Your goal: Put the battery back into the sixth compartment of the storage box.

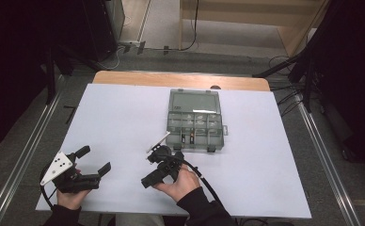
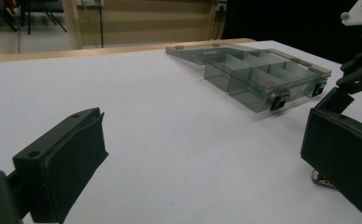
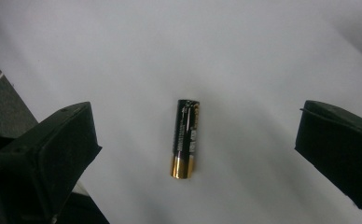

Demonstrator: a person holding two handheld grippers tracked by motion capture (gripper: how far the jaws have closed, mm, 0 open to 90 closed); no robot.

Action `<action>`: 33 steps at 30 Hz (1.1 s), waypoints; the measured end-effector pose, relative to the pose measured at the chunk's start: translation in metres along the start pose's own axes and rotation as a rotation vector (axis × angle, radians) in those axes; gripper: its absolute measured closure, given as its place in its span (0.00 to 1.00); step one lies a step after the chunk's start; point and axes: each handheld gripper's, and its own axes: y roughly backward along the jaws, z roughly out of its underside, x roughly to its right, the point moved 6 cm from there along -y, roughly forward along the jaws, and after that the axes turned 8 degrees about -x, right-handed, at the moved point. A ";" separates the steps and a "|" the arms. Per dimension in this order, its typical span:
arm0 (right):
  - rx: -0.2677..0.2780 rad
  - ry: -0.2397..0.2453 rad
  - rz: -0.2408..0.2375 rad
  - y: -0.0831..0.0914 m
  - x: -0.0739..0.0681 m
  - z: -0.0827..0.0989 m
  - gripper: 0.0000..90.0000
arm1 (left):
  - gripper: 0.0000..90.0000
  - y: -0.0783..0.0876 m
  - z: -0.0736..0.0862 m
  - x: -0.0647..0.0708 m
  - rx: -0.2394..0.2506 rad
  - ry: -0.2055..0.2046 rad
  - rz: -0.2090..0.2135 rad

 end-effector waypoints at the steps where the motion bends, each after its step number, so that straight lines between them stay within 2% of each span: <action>1: -0.013 -0.002 0.005 -0.001 -0.002 0.001 0.00 | 0.00 0.000 0.000 0.000 0.001 0.000 0.000; 4: -0.042 0.009 0.026 -0.006 -0.006 0.002 0.01 | 0.00 0.000 0.000 0.000 0.000 -0.001 0.000; 11: -0.103 0.046 0.113 -0.018 -0.012 0.005 0.15 | 0.00 0.000 0.000 0.000 0.002 0.000 0.000; 15: -0.121 0.062 0.128 -0.023 -0.014 0.005 0.19 | 0.00 0.000 0.000 0.000 0.000 -0.002 0.000; 19: -0.138 0.084 0.142 -0.027 -0.017 0.006 0.40 | 0.00 0.000 0.000 0.000 0.001 0.000 0.003; 22: -0.132 0.090 0.174 -0.027 -0.016 0.006 0.49 | 0.00 0.000 0.000 0.000 0.003 0.002 0.004; 27: -0.129 0.059 0.181 -0.025 -0.014 0.006 0.63 | 0.00 0.000 0.000 0.000 0.002 0.001 0.003; 33: -0.155 0.039 0.157 -0.022 -0.012 0.007 0.83 | 0.00 0.000 0.000 0.000 0.007 0.003 0.005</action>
